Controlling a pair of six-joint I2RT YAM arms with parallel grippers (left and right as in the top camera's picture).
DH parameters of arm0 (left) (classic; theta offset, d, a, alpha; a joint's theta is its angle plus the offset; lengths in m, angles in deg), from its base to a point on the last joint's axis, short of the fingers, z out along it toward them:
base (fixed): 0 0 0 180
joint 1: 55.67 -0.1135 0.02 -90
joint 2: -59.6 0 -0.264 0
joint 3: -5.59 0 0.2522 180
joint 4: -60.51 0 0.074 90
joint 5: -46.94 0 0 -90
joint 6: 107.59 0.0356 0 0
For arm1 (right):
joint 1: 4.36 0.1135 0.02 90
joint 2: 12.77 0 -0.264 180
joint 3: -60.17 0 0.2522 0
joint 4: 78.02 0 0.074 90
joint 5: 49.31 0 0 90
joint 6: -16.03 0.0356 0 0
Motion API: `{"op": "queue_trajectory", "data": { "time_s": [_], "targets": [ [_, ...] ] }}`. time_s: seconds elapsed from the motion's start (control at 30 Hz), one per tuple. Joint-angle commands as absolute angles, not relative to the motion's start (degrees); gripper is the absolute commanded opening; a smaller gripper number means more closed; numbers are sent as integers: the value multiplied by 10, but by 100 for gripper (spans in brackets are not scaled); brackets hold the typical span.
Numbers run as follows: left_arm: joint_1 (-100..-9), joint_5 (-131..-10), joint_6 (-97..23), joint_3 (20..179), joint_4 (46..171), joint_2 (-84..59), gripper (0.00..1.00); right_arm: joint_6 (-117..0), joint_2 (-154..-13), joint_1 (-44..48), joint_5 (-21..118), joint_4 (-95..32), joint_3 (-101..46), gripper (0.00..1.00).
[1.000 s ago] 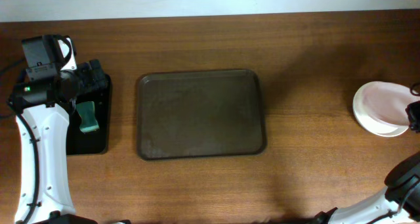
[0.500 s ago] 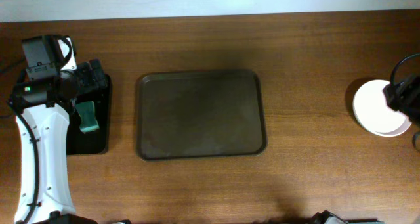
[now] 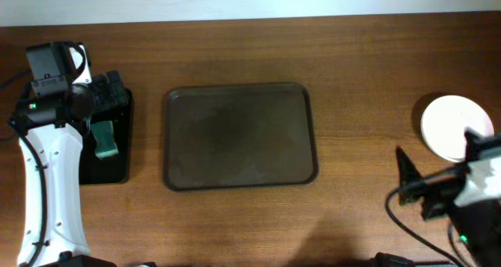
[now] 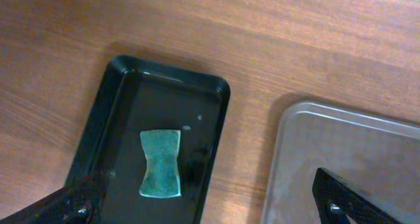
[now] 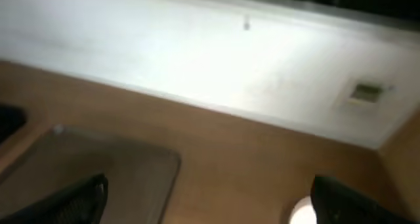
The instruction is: Clean dirty plates on tray and stack at the side
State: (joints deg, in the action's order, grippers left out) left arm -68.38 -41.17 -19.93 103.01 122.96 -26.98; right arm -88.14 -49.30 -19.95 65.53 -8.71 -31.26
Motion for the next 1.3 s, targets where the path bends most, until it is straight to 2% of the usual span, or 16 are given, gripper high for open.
{"op": "queue_trajectory", "data": {
  "time_s": [0.0,0.1,0.17,0.37,0.5,1.0,1.13,1.27],
  "targets": [
    [-685,-414,-193,1036,1230,-269,99,-855,-401,-131,624,-293,-69,98],
    [-685,-414,-193,1036,1230,-269,99,-792,-301,-52,545,-460,154,98],
    [-685,-414,-193,1036,1230,-269,99,-792,-234,-26,526,-548,278,98],
    [-685,-414,-193,1036,1230,-269,99,-792,-130,-24,487,-681,450,98],
    [-685,-414,-193,1036,1230,-269,99,-794,-130,-26,450,-600,461,98],
    [-683,-414,-193,1035,1232,-263,99,-794,-131,-26,449,-601,461,98],
    [-644,-370,-179,999,1206,-138,99,-794,-131,-26,449,-601,461,98],
    [-613,-410,-180,770,1042,87,99,-794,-131,-26,449,-601,461,98]
  ]
}}
